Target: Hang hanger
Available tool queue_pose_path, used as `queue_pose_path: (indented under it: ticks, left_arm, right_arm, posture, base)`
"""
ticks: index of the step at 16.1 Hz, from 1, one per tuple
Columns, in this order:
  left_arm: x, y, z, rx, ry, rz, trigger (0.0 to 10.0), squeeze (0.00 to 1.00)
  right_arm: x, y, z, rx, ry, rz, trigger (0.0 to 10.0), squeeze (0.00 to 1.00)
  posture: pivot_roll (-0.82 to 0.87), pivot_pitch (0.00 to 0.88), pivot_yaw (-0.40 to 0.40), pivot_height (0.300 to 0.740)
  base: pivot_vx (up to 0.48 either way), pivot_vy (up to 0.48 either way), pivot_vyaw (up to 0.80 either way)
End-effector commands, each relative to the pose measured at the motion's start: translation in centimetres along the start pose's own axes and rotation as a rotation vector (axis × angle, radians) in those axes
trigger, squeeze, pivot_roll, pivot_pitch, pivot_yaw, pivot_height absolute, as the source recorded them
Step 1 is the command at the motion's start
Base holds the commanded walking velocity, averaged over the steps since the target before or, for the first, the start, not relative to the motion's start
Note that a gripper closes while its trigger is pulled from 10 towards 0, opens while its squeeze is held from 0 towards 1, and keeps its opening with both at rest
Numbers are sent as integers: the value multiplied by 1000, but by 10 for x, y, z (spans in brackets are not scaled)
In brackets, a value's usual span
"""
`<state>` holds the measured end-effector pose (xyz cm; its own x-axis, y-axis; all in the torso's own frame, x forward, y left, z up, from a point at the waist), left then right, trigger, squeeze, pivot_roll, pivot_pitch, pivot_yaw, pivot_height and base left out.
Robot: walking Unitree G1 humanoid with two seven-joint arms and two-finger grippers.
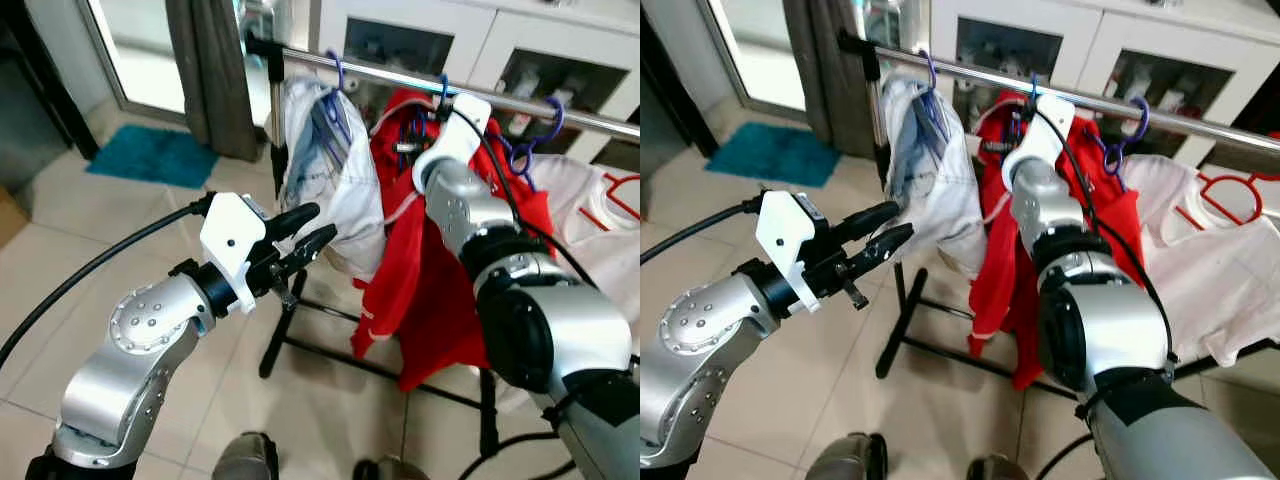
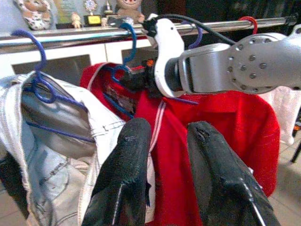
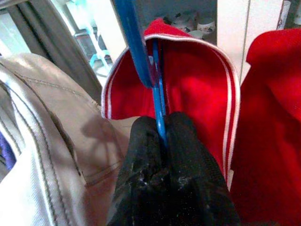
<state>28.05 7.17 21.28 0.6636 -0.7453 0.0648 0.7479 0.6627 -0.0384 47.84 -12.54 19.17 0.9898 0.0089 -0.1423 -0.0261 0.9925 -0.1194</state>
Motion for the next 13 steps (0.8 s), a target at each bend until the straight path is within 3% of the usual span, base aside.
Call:
queue_pose_path:
  ticks: [1, 4, 5, 6, 8, 10, 13]
  left_arm:
    - [-1, -2, 8, 14, -12, -11, 10000, 0]
    - [-3, -3, 13, 24, -7, -15, 10000, 0]
    - [-4, -4, 12, 22, -5, -12, 10000, 0]
    - [-4, -4, 11, 21, -4, -10, 10000, 0]
    - [-4, -3, 7, 16, -7, -1, 10000, 0]
    - [2, 1, 11, 15, -46, 38, 10000, 0]
    - [3, 16, 11, -9, -94, 120, 10000, 0]
  right_arm:
    - [1, -5, 6, 22, -2, -20, 10000, 0]
    - [1, -1, 4, -1, 22, -12, 10000, 0]
    - [1, 2, -1, -17, 38, 1, 10000, 875]
    - [1, 2, -3, -9, 39, 4, 10000, 1000]
    - [0, 1, -5, 10, 22, 20, 10000, 1000]
    - [-2, -3, 6, -69, -81, 66, 10000, 1000]
    - [-13, -17, 15, -78, -205, 90, 10000, 1000]
  posture:
    - [210, 212, -64, 740]
    - [212, 207, -74, 740]
    - [207, 198, -75, 740]
    - [204, 192, -74, 740]
    - [190, 142, -78, 740]
    - [182, 101, -76, 740]
    - [155, 39, -45, 740]
  base:
    - [0, 0, 0]
    - [0, 0, 0]
    - [0, 0, 0]
    - [0, 0, 0]
    - [0, 0, 0]
    - [0, 0, 0]
    - [0, 0, 0]
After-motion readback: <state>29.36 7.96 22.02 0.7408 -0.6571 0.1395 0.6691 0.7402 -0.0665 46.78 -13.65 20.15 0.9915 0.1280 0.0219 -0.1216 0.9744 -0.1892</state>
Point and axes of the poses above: a point about 5 cm out from each wrist's last joint towards the gripper, its own x axis pointing out of the wrist towards the gripper, its own z axis along the axis of the wrist's last joint, y = z × x, the point moved 6 cm from there along x, pointing out of the wrist towards the gripper, and after that the axes turned 13 degrees about -x, right-handed, at the moved point
